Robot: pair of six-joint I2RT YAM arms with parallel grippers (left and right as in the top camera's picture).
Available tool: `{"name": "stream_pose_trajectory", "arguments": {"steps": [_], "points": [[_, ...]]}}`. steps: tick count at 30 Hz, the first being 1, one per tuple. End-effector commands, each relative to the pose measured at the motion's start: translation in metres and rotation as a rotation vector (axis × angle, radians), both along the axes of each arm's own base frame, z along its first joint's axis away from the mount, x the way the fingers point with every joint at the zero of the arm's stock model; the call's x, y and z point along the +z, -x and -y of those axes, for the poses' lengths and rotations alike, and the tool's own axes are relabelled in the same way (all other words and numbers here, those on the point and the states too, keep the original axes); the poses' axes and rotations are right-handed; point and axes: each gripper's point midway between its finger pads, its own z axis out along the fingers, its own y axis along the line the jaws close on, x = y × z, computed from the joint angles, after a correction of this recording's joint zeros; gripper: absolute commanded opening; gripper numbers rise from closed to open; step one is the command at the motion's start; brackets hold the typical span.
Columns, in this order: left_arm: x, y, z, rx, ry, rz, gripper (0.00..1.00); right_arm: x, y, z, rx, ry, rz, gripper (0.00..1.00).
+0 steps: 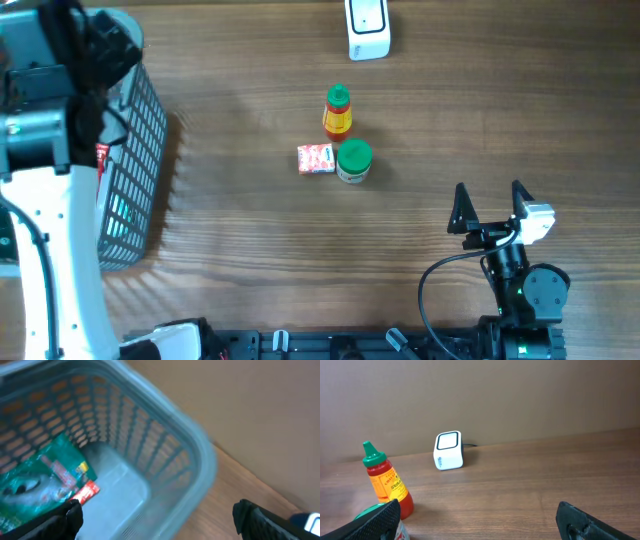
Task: Scan the item barcode
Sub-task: 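Move the left gripper back into the basket toward the wipes pack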
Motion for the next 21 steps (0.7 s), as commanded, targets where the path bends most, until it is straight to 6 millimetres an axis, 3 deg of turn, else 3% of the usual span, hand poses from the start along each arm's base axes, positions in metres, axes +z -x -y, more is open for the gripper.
{"name": "stream_pose_trajectory", "arguments": {"steps": [1, 7, 15, 21], "points": [[-0.035, 0.001, -0.02, 0.099, 0.136, -0.073, 1.0, 0.002, 0.0, 0.0, -0.002, 0.01, 0.012, 1.0], [-0.075, 0.024, -0.038, 0.293, 0.261, -0.192, 1.0, 0.002, 0.0, 0.0, -0.003, 0.01, 0.011, 1.0], [-0.093, 0.066, -0.073, 0.613, 0.372, -0.205, 1.0, 0.002, 0.0, 0.0, -0.003, 0.01, 0.012, 1.0], [-0.14, 0.092, -0.092, 0.747, 0.418, -0.289, 1.0, 0.002, 0.0, 0.0, -0.003, 0.01, 0.012, 1.0]]}}
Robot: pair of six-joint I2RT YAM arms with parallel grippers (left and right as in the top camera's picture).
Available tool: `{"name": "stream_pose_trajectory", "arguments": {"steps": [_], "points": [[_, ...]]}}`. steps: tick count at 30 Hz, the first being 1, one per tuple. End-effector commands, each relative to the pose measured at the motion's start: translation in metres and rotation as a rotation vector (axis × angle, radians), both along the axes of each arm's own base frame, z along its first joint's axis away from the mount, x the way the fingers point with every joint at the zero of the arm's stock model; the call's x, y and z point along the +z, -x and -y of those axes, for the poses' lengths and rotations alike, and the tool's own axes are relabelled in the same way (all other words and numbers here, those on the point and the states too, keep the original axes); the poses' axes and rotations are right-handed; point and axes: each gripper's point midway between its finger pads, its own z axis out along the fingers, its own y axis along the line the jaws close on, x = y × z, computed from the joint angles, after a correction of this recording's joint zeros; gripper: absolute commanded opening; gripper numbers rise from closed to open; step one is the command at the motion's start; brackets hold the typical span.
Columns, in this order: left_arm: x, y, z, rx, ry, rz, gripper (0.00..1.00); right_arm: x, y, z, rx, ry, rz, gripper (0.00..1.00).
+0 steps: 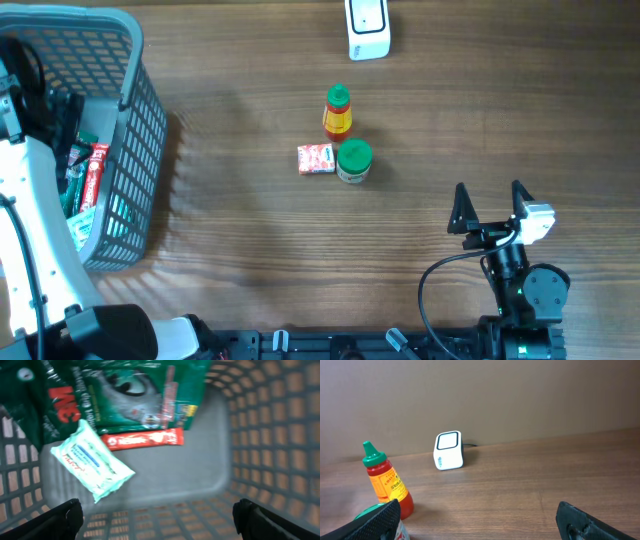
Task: Scan the item barcode
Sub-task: 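Move the left gripper back into the basket toward the wipes pack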
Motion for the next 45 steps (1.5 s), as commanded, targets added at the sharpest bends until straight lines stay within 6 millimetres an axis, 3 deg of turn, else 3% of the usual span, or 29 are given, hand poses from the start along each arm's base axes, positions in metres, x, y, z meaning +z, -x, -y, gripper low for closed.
{"name": "stream_pose_trajectory", "arguments": {"steps": [1, 7, 13, 28, 32, 45], "points": [[-0.04, 0.019, -0.01, 0.098, 0.038, -0.072, 1.0, 0.002, 0.0, 0.0, -0.003, 0.01, 0.011, 1.0], [-0.102, 0.038, -0.002, 0.189, 0.098, -0.138, 1.0, 0.002, 0.0, 0.0, -0.003, 0.01, 0.012, 1.0], [-0.141, 0.048, 0.003, 0.245, 0.117, -0.146, 1.0, 0.002, 0.0, 0.0, -0.003, 0.01, 0.012, 1.0], [-0.159, 0.079, -0.019, 0.51, 0.172, -0.103, 1.0, 0.002, 0.0, 0.0, -0.003, 0.01, 0.012, 1.0], [-0.174, 0.086, -0.021, 0.534, 0.19, -0.097, 1.0, 0.002, 0.0, 0.0, -0.003, 0.01, 0.012, 1.0], [-0.226, 0.079, -0.021, 0.533, 0.233, -0.124, 1.0, 0.002, 0.0, 0.0, -0.003, 0.01, 0.012, 1.0]]}}
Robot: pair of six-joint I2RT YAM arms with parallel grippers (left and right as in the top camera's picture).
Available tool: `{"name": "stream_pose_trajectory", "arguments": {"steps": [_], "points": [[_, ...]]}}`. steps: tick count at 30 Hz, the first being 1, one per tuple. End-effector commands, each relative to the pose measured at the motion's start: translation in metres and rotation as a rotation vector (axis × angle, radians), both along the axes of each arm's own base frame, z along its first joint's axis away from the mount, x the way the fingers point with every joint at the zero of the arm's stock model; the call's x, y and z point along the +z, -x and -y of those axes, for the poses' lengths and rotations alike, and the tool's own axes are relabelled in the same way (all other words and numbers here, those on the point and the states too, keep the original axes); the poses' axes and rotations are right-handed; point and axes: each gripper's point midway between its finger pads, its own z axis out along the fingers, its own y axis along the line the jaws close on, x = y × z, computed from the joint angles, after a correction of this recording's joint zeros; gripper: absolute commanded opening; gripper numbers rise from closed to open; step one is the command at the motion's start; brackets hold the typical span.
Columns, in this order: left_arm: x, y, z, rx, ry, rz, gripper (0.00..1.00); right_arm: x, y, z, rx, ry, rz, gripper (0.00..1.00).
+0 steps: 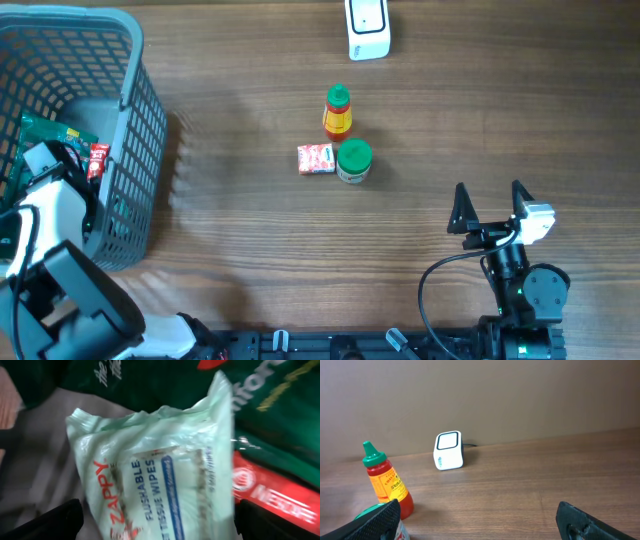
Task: Scan the item barcode
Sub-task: 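Move the left gripper back into the basket toward the wipes pack, then grasp the mint-green toilet tissue wipes pack with the left gripper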
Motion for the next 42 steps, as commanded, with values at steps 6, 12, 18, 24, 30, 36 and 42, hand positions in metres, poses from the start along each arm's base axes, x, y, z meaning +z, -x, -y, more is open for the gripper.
{"name": "stream_pose_trajectory", "arguments": {"steps": [6, 12, 18, 24, 30, 36, 42], "points": [[-0.017, 0.006, 0.005, 0.021, 0.049, -0.031, 0.63, 0.002, 0.0, 0.0, -0.003, 0.01, 0.012, 1.0], [0.001, -0.001, 0.008, 0.008, 0.044, 0.038, 0.56, 0.002, 0.0, 0.0, -0.003, 0.01, 0.012, 1.0], [0.061, -0.014, 0.002, -0.046, -0.066, 0.2, 0.53, 0.002, 0.0, 0.0, -0.003, 0.01, 0.012, 1.0], [0.156, -0.019, -0.002, -0.057, -0.275, 0.481, 0.56, 0.002, 0.0, 0.0, -0.002, 0.01, 0.012, 1.0], [0.25, -0.016, 0.007, -0.178, -0.509, 0.731, 0.61, 0.002, 0.0, 0.0, -0.003, 0.01, 0.012, 1.0], [0.317, -0.004, 0.029, -0.246, -0.65, 0.939, 0.61, 0.002, 0.0, 0.0, -0.003, 0.01, 0.011, 1.0], [0.346, -0.008, 0.047, -0.328, -0.669, 1.07, 0.6, 0.002, 0.0, 0.0, -0.003, 0.01, 0.011, 1.0]]}}
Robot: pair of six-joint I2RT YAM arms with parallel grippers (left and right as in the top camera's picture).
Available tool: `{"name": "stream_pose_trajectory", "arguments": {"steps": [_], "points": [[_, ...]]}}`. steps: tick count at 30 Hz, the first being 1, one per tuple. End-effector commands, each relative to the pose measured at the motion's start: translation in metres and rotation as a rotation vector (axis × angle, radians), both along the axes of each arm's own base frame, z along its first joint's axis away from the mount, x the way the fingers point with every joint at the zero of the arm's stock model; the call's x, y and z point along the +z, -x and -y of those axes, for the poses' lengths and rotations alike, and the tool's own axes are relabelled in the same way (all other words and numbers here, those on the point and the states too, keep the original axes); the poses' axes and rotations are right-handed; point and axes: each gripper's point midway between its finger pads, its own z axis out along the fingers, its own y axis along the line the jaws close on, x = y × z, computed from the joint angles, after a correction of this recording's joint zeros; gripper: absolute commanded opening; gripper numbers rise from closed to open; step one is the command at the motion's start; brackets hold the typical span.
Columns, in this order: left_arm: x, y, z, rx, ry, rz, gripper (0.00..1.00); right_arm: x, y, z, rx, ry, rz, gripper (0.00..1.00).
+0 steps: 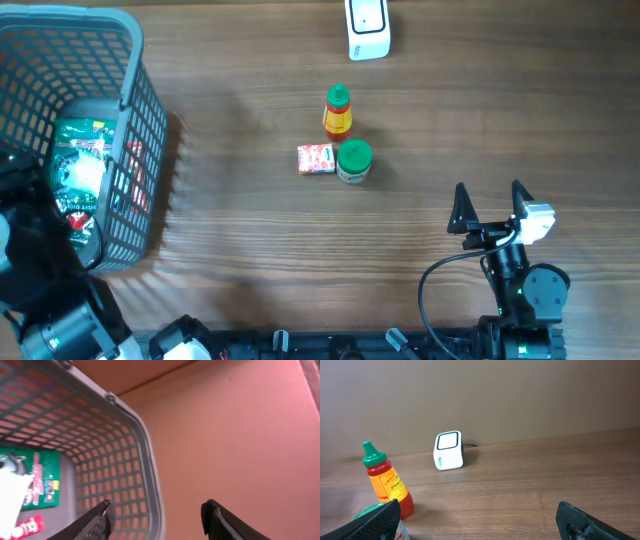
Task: Scan the item barcode
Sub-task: 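Grasp the mint-green toilet tissue wipes pack with the left gripper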
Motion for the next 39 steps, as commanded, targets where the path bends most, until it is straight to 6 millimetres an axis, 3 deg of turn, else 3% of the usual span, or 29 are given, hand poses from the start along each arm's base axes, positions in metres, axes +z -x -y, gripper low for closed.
{"name": "stream_pose_trajectory", "arguments": {"steps": [1, 5, 6, 10, 13, 16, 21, 30, 39], "points": [[0.006, -0.005, 0.008, -0.061, -0.025, 0.004, 0.6, 0.002, 0.0, 0.0, -0.003, 0.01, 0.012, 1.0], [-0.006, -0.008, -0.006, -0.014, -0.045, -0.067, 0.72, 0.002, 0.0, 0.0, -0.002, 0.01, 0.011, 0.99], [-0.019, -0.012, -0.016, 0.013, -0.044, -0.123, 0.8, 0.002, 0.0, 0.0, -0.002, 0.01, 0.012, 1.0], [-0.088, -0.05, -0.044, -0.028, -0.02, -0.381, 1.0, 0.002, 0.0, 0.0, -0.003, 0.01, 0.011, 1.0], [-0.151, -0.067, -0.056, -0.091, 0.012, -0.594, 1.0, 0.002, 0.0, 0.0, -0.003, 0.01, 0.012, 1.0], [-0.184, -0.074, -0.059, -0.145, 0.013, -0.705, 1.0, 0.002, 0.0, 0.0, -0.003, 0.01, 0.012, 1.0], [-0.209, -0.087, -0.06, -0.229, -0.065, -0.813, 1.0, 0.002, 0.0, 0.0, -0.003, 0.01, 0.012, 1.0], [-0.266, -0.093, -0.065, -0.299, -0.041, -0.959, 1.0, 0.002, 0.0, 0.0, -0.003, 0.01, 0.012, 1.0], [-0.305, -0.102, -0.063, -0.366, -0.055, -1.044, 1.0, 0.002, 0.0, 0.0, -0.003, 0.01, 0.012, 1.0]]}}
